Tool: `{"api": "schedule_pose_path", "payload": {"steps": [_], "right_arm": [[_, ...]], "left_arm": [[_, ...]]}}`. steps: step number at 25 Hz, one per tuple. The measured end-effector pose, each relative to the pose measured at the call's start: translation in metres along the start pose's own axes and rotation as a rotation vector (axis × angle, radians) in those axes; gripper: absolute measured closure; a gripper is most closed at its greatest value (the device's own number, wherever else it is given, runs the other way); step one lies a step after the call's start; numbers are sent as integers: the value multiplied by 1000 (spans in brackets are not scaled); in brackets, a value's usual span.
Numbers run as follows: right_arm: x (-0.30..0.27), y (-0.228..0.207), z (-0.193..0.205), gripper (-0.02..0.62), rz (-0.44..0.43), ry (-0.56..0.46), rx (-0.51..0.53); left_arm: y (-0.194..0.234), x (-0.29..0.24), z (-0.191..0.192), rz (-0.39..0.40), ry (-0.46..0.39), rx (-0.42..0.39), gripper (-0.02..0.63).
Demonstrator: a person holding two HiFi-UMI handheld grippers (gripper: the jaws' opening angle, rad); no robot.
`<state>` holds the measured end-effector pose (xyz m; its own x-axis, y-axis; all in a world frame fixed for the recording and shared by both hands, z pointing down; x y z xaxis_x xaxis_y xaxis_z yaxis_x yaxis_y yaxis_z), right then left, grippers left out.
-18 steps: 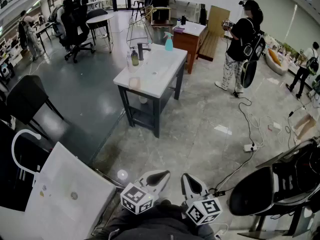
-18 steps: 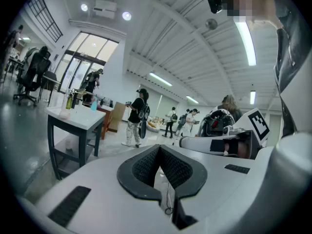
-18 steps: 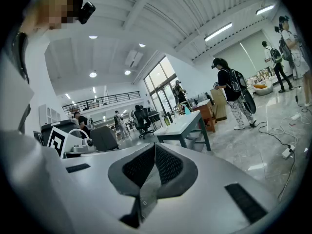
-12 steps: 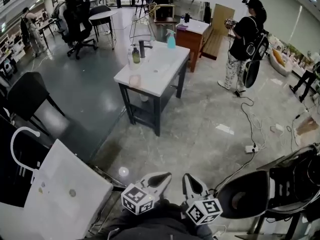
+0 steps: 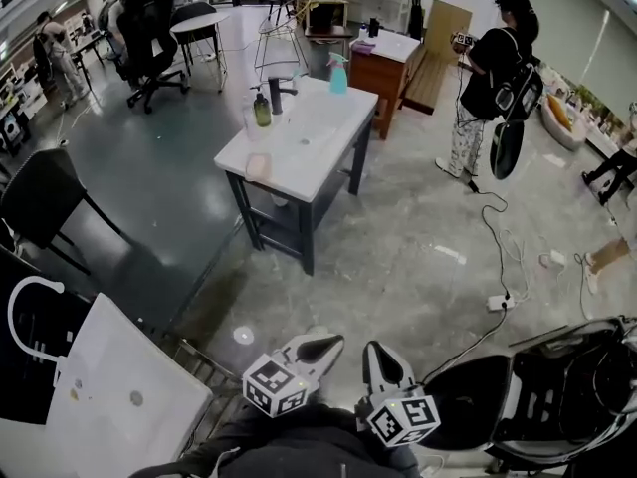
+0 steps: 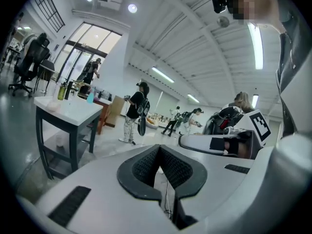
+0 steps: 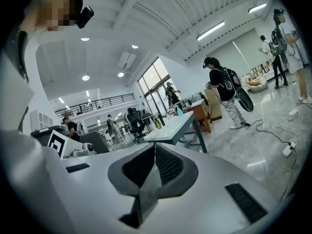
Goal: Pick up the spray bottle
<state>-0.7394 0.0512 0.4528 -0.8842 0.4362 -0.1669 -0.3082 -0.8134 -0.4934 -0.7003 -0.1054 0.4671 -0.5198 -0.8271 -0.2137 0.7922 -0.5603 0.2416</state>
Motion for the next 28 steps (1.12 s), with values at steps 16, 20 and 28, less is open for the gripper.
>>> {"api": "schedule_pose_path", "payload": {"steps": [16,20,28], "right_arm": [[-167,-38,-83,583,0,-42,-5],[-202,-45,-92,583,9,-53,-15],[-250,-56,-103,583,35,-56,-4]], "left_arm": [[148,-98,-89,71,-22,-39,598],[183,-113,-101,78,-14,-47,598],[227,-137,-114,112,-12,-44,598]]}}
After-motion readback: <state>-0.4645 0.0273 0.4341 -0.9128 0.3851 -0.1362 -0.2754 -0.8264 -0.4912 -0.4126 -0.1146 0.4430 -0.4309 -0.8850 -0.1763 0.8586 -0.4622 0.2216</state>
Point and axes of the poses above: the fingertips, and each gripper's own axes: x backward along the fingers, y to its left, z out of its underside, the point moved 8 cm from there along x, backward along the fingers, and after that the axes turned 6 degrees about -x, right-handed, at the moved point
